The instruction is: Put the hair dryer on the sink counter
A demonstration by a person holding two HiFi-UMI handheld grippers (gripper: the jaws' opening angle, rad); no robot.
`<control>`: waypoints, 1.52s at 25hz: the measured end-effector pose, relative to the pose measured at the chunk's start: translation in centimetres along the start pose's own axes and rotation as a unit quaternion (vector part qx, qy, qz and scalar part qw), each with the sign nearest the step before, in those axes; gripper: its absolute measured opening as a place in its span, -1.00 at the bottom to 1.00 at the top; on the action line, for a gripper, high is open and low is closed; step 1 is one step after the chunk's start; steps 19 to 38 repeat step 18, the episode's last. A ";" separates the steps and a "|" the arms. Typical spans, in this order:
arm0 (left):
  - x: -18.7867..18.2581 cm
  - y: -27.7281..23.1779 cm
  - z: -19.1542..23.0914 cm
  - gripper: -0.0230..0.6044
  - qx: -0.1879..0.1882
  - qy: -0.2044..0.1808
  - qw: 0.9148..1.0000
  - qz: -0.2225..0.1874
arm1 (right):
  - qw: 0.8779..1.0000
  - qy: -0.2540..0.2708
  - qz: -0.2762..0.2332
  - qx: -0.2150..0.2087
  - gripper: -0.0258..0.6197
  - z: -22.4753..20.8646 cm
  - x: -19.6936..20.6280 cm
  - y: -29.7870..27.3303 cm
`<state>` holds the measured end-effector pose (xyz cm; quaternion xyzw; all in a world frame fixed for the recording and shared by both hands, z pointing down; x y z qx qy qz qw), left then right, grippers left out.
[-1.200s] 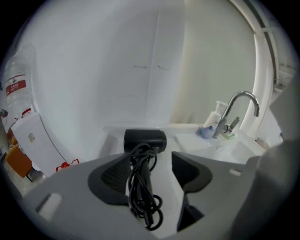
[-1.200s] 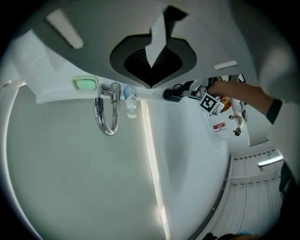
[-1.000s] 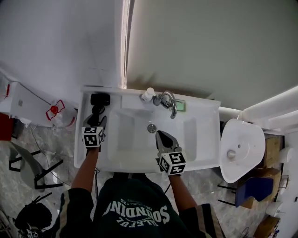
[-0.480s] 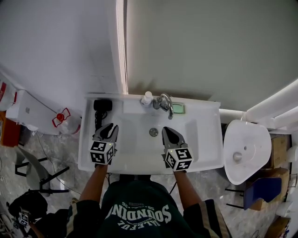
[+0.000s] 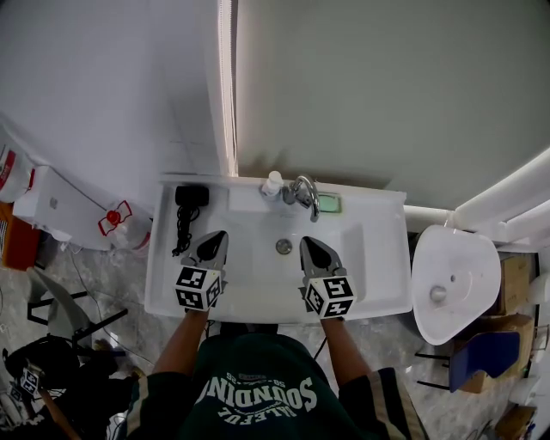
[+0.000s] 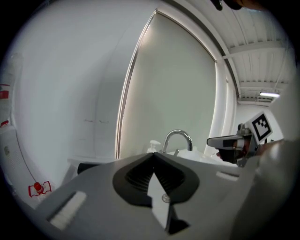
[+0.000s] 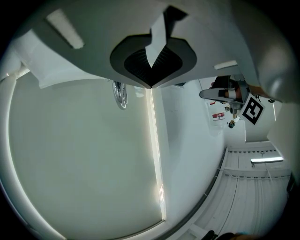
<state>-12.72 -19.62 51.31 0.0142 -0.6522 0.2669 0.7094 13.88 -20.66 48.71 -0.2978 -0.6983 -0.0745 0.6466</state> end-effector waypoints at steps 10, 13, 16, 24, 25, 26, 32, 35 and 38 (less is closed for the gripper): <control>0.1 0.8 0.1 -0.76 0.003 0.000 1.000 -0.005 | 1.000 0.000 -0.001 -0.005 -0.92 0.7 0.1 0.3; 0.2 1.1 0.4 -0.76 0.001 0.003 1.000 -0.005 | 1.000 0.001 0.000 -0.007 -0.91 1.0 0.2 0.3; 0.3 1.3 0.6 -0.76 0.001 0.004 1.000 -0.004 | 1.000 0.002 0.001 -0.009 -0.91 1.2 0.2 0.2; 0.3 1.4 0.8 -0.76 0.001 0.003 1.000 -0.004 | 1.000 0.003 0.002 -0.009 -0.91 1.3 0.2 0.1; 0.3 1.4 0.8 -0.76 0.001 0.003 1.000 -0.004 | 1.000 0.003 0.002 -0.009 -0.91 1.3 0.2 0.1; 0.3 1.4 0.8 -0.76 0.001 0.003 1.000 -0.004 | 1.000 0.003 0.002 -0.009 -0.91 1.3 0.2 0.1; 0.3 1.4 0.8 -0.76 0.001 0.003 1.000 -0.004 | 1.000 0.003 0.002 -0.009 -0.91 1.3 0.2 0.1; 0.3 1.4 0.8 -0.76 0.001 0.003 1.000 -0.004 | 1.000 0.003 0.002 -0.009 -0.91 1.3 0.2 0.1; 0.3 1.4 0.8 -0.76 0.001 0.003 1.000 -0.004 | 1.000 0.003 0.002 -0.009 -0.91 1.3 0.2 0.1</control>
Point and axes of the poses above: the fingertips, and each gripper's own axes: y backward along the fingers, z to its left, x out of its underside, the point moved 7 cm from there along y, backward along the fingers, and after that the axes turned 1 degree about -y, right-handed, at the moved point
